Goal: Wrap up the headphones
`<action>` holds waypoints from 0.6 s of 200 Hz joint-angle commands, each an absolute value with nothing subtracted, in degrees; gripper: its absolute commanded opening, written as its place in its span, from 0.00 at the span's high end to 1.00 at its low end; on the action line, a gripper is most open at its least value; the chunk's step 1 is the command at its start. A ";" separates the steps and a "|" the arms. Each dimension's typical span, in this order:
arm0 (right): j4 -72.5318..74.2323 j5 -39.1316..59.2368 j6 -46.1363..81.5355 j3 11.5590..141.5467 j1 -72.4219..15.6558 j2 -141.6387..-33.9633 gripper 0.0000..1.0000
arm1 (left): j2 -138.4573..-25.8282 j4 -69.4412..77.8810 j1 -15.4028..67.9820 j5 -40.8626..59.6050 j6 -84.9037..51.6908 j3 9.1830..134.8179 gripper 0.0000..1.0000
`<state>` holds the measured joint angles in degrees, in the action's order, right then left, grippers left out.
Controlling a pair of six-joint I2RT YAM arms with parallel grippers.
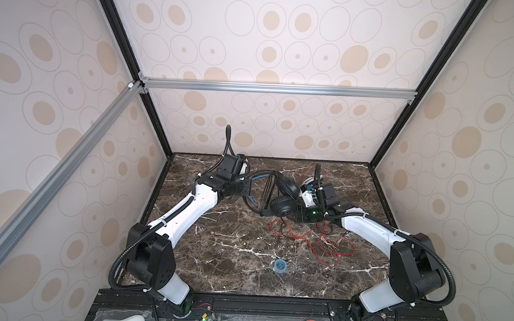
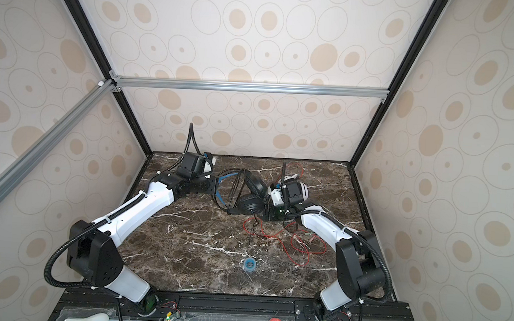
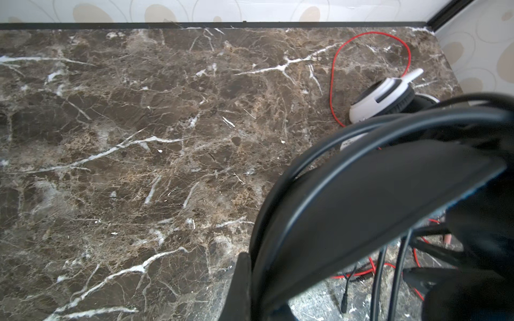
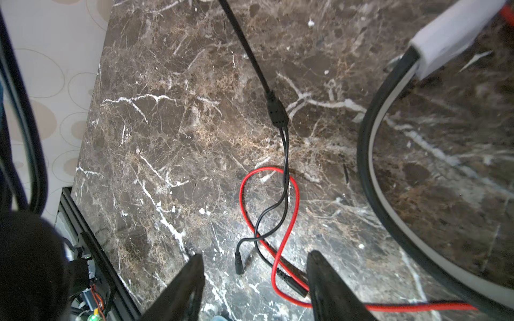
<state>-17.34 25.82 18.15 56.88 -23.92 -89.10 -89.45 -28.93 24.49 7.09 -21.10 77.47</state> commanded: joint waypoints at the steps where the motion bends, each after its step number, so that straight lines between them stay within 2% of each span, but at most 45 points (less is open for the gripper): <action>1: -22.03 27.66 20.10 58.29 -25.97 -90.88 0.41 | -87.08 -22.77 23.76 9.20 -24.50 77.82 1.00; 51: -27.81 24.45 19.89 62.30 -30.61 -94.05 0.40 | -87.64 -21.03 23.40 10.25 -25.48 76.90 1.00; 120: -25.18 22.25 21.54 63.95 -33.13 -100.82 0.41 | -86.92 -20.88 23.12 10.99 -25.04 75.72 1.00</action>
